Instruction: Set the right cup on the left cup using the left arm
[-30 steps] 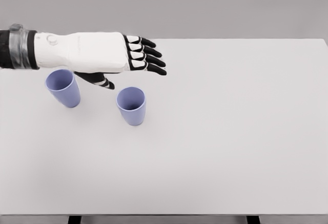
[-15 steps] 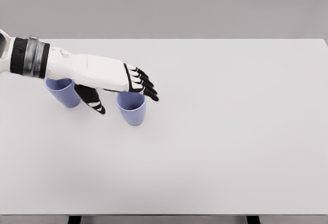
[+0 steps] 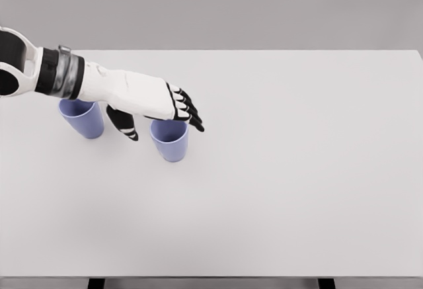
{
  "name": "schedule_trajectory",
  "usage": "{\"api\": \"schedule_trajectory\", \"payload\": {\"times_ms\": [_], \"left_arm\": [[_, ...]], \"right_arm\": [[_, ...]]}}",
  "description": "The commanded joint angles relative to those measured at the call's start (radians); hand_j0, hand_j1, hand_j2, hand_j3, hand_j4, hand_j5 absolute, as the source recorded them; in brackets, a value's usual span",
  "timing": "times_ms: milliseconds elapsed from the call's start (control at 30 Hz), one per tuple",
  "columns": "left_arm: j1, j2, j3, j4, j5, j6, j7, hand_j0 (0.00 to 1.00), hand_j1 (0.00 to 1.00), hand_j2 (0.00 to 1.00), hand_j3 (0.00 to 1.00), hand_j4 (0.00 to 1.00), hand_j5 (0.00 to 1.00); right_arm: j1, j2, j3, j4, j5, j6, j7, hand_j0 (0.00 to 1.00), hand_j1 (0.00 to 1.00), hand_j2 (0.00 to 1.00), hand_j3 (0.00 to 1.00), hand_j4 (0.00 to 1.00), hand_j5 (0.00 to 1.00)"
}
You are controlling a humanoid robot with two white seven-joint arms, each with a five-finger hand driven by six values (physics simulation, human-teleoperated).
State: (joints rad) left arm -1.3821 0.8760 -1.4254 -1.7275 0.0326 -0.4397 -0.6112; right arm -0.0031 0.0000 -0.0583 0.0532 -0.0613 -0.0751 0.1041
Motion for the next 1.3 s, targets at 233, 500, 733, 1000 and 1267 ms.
{"api": "schedule_trajectory", "payload": {"times_ms": [233, 500, 733, 1000, 1267], "left_arm": [[-0.002, -0.06, -0.014, 0.078, -0.04, 0.004, 0.0, 0.98, 0.98, 0.98, 0.98, 0.98, 0.98], [0.014, -0.069, -0.009, 0.083, -0.111, 0.03, 0.0, 0.98, 0.98, 0.98, 0.98, 0.98, 0.98], [0.031, -0.086, 0.003, 0.075, -0.195, 0.029, 0.0, 0.98, 0.98, 0.98, 0.98, 0.98, 0.98], [0.054, -0.086, 0.005, 0.072, -0.211, 0.024, 0.0, 0.98, 0.98, 0.98, 0.98, 0.98, 0.98], [0.074, -0.108, 0.037, 0.082, -0.214, 0.029, 0.0, 0.98, 0.98, 0.98, 0.98, 0.98, 0.98]], "right_arm": [[0.0, 0.0, 0.0, 0.0, 0.0, 0.0, 0.0, 1.0, 1.0, 1.0, 1.0, 1.0, 1.0], [0.0, 0.0, 0.0, 0.0, 0.0, 0.0, 0.0, 1.0, 1.0, 1.0, 1.0, 1.0, 1.0], [0.0, 0.0, 0.0, 0.0, 0.0, 0.0, 0.0, 1.0, 1.0, 1.0, 1.0, 1.0, 1.0], [0.0, 0.0, 0.0, 0.0, 0.0, 0.0, 0.0, 1.0, 1.0, 1.0, 1.0, 1.0, 1.0], [0.0, 0.0, 0.0, 0.0, 0.0, 0.0, 0.0, 1.0, 1.0, 1.0, 1.0, 1.0, 1.0]]}}
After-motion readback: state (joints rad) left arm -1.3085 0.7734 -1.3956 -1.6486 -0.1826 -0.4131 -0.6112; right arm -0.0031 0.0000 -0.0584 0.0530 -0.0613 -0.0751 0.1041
